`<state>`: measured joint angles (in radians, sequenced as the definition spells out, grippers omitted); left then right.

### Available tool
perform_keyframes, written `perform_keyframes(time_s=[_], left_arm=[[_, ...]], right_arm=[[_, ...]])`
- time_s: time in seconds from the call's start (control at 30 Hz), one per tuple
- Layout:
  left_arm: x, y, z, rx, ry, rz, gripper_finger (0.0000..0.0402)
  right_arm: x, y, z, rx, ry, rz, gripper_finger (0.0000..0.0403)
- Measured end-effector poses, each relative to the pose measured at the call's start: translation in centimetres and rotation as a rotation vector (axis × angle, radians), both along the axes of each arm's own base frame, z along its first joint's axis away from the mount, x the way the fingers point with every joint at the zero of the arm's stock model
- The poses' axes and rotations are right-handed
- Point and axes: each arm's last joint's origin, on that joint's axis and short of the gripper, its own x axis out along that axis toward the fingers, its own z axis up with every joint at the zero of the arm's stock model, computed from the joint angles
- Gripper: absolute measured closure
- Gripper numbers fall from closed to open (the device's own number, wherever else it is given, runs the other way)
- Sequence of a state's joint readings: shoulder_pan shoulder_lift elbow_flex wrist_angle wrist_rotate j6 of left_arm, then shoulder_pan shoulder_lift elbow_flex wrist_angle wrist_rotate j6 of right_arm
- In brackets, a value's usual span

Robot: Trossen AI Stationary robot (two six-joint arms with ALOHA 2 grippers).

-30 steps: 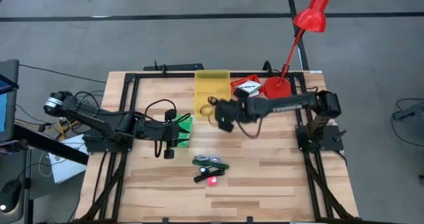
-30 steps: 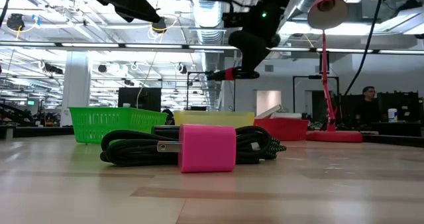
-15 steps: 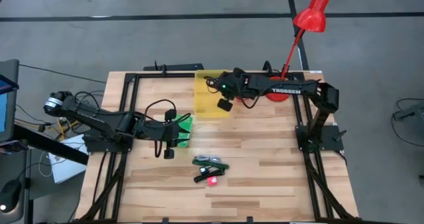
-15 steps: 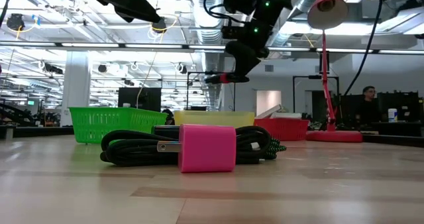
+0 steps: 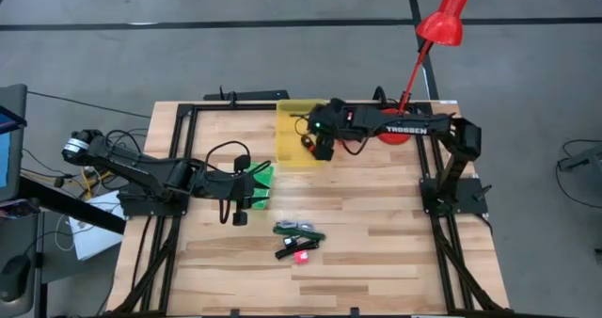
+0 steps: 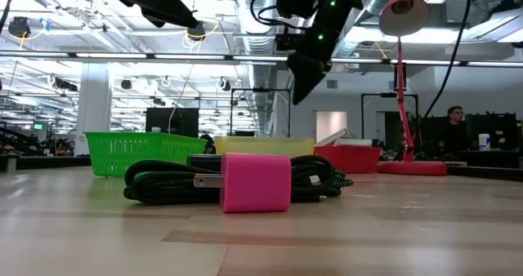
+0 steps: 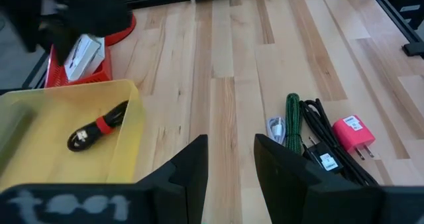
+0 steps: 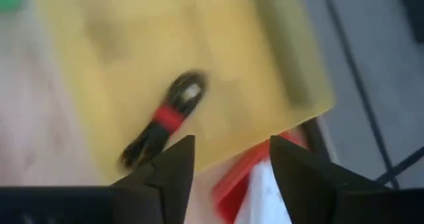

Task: Pick and place items into bin
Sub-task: Put the black charger cable into the yellow bin

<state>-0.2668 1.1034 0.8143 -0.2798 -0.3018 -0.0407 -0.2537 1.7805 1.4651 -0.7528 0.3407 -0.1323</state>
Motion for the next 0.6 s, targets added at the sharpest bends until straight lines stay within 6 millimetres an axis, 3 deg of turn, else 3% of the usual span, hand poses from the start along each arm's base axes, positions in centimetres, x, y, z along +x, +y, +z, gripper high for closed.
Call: perform_keyframes(time_s=[0.17, 0.33, 0.6], left_arm=[[0.0, 0.0, 0.0, 0.004, 0.000, -0.002, 0.0290], [0.0, 0.0, 0.0, -0.006, 0.000, 0.003, 0.0290], [0.0, 0.0, 0.0, 0.001, 0.000, -0.001, 0.0290]], right_arm=[[-0.1, 3.3, -0.5, 0.140, 0.076, 0.145, 0.0192], [0.4, 8.1, -0.6, 0.271, 0.080, 0.353, 0.0188], [0.2, 15.2, -2.1, 0.288, 0.075, 0.535, 0.0193]])
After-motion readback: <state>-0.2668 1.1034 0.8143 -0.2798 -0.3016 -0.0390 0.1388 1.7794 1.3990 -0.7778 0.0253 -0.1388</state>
